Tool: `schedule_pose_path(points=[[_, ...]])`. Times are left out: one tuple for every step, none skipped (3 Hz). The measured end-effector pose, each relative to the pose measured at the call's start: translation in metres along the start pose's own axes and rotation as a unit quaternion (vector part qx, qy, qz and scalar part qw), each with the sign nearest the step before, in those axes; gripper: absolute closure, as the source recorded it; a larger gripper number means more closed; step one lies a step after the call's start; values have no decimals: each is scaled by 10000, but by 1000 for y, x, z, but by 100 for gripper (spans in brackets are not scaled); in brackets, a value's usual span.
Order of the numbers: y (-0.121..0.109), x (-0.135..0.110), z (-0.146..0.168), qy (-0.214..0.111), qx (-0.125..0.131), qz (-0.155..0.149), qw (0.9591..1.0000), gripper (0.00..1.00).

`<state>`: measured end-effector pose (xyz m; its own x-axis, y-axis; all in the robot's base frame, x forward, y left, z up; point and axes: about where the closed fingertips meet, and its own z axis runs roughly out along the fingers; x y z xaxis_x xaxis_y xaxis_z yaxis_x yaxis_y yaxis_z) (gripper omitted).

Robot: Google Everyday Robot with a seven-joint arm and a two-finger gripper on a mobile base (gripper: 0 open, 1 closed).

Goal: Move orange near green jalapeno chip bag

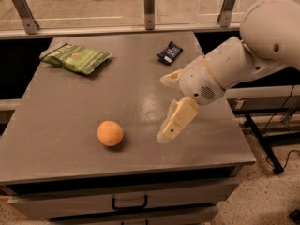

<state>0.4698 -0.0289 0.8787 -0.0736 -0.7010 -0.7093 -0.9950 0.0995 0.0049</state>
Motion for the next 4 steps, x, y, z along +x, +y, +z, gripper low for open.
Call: schedule_pose_path(points=[[17,-21,24,-521,-373,-125,9979,0],[35,-35,50,-934,-561,-307,9936,0],[41,-40,75,-1141,-583,-452,9907,0],[41,-40,96,-1256,-552,-497,9893,12]])
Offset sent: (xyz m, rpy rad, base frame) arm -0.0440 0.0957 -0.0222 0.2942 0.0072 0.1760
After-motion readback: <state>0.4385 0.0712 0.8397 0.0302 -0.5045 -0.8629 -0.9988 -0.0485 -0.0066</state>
